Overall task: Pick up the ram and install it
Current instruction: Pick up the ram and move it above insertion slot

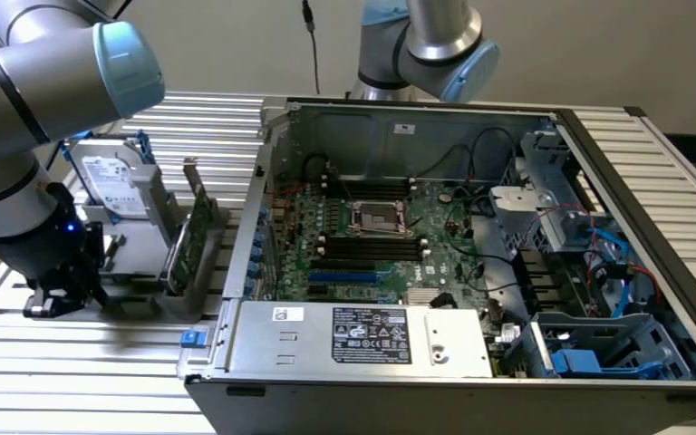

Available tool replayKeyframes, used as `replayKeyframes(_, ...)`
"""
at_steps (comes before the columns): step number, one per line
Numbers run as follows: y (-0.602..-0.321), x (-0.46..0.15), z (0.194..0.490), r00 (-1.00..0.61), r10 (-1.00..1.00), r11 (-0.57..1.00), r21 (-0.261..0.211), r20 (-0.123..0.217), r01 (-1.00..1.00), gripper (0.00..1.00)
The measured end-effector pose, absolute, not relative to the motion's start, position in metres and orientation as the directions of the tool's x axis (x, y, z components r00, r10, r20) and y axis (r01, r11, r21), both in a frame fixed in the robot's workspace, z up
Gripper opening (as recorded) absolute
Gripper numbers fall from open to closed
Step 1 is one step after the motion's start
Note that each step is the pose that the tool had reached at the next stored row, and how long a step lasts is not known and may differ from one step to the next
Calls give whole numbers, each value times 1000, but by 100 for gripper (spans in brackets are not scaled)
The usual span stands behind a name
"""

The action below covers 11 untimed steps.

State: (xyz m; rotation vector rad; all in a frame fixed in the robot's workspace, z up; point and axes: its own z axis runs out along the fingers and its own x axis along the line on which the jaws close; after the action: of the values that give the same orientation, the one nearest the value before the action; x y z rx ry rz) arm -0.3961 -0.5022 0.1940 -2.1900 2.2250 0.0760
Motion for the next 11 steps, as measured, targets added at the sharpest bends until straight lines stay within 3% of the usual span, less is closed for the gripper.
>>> replayKeyframes(11,-502,-396,210,-21,-998,20,22,-54,-1000,14)
